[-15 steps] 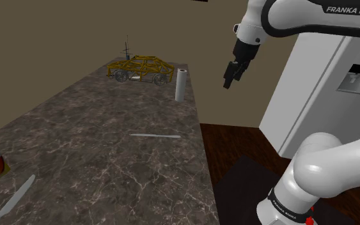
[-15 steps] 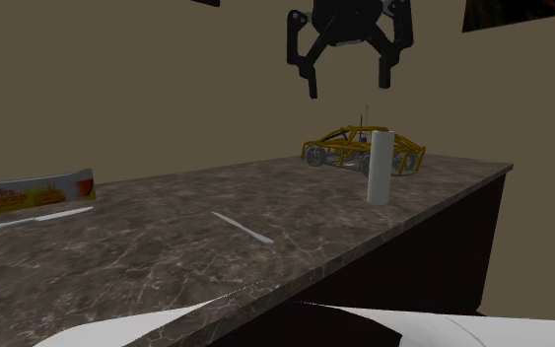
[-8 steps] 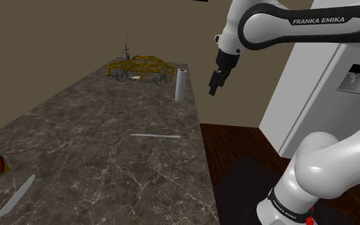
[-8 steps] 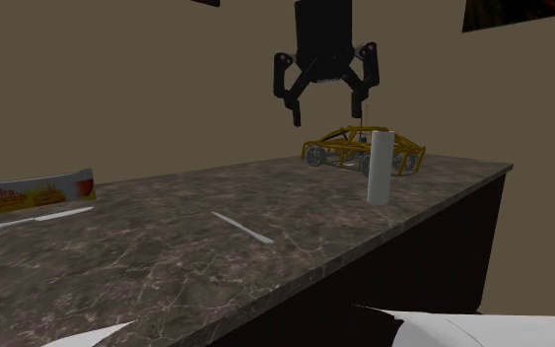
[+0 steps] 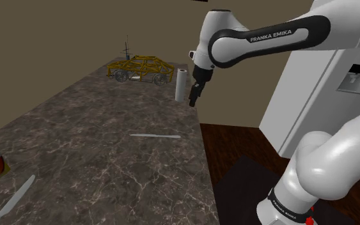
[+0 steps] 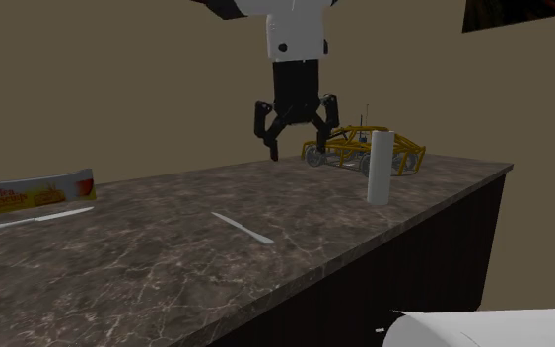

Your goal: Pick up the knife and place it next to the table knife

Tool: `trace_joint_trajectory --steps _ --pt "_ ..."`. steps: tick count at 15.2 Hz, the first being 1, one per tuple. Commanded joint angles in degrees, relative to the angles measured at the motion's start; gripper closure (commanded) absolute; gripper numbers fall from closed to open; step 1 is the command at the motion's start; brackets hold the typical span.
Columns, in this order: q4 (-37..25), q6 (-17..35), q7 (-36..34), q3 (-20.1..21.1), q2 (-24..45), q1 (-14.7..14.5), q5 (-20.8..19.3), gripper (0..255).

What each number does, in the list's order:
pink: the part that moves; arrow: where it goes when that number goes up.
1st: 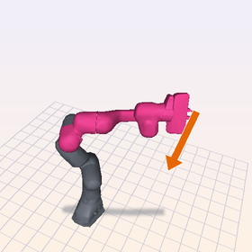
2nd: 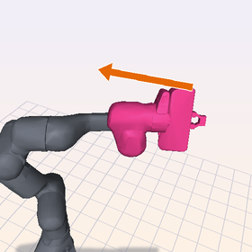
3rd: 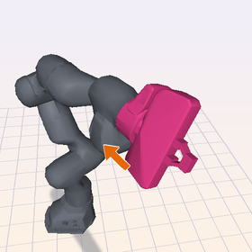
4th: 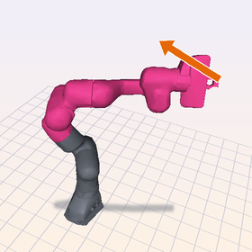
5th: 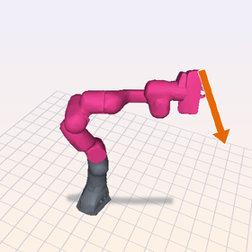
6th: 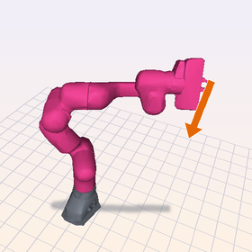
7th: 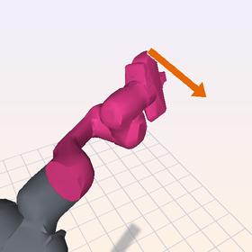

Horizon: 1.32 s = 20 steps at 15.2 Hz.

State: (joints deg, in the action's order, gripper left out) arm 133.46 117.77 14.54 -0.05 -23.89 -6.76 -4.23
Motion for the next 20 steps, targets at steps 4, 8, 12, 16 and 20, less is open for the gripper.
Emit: trace_joint_trajectory --steps 4,8,12,16,20 --pt "-2.2 6.2 4.3 0.7 9.2 -2.6 1.4 0" --pt "-5.0 10.2 8.0 1.5 16.5 -4.4 2.5 0" --pt "-8.4 13.4 11.6 2.7 23.7 -6.0 3.4 0" --pt "-11.9 15.7 14.5 4.1 30.1 -7.1 3.9 0" --pt "-11.1 18.4 14.4 4.1 32.1 -7.2 3.7 0"
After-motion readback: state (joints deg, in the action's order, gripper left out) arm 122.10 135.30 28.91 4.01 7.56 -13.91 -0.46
